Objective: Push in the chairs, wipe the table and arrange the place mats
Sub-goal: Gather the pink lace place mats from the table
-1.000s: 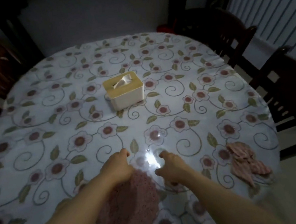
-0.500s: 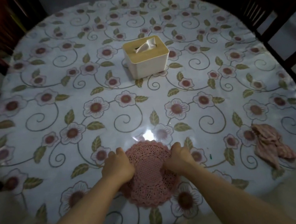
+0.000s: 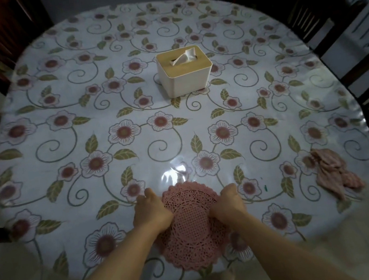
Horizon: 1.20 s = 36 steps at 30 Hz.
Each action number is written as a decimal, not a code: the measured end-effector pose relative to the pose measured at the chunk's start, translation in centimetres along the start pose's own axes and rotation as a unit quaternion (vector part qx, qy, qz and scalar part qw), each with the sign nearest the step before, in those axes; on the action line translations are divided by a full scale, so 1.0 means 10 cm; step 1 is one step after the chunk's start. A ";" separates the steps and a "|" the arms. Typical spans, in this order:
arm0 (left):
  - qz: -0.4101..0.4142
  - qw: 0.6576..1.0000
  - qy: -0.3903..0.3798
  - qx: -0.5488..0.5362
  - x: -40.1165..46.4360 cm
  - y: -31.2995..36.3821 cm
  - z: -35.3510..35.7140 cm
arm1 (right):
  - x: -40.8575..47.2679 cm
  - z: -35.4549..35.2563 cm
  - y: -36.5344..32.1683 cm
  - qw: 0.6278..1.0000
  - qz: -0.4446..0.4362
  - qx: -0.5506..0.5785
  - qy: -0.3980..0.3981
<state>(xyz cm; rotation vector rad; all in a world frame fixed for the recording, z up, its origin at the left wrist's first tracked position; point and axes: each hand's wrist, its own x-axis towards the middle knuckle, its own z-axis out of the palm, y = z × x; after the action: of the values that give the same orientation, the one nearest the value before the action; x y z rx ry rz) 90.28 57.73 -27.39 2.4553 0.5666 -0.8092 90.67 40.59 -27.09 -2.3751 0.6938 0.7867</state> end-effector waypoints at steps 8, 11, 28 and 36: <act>0.041 0.999 -0.021 0.029 0.00 0.06 -0.09 | -0.09 -0.17 -0.09 0.994 -0.108 0.015 -0.021; 0.042 0.998 0.001 0.054 0.01 0.21 -0.15 | -0.04 -0.24 -0.15 0.989 -0.139 0.048 0.014; 0.247 0.963 0.066 0.088 0.03 1.66 0.55 | 0.68 -1.40 1.21 0.976 -0.011 0.025 0.216; 0.283 0.953 0.040 0.105 0.00 2.16 0.88 | 1.12 -1.74 1.54 0.981 0.069 0.015 0.181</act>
<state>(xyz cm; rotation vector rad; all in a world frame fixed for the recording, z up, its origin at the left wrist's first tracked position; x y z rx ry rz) 97.67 35.61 -26.71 2.6444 -0.2162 -0.5512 95.57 15.28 -27.46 -2.4874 1.0192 0.3932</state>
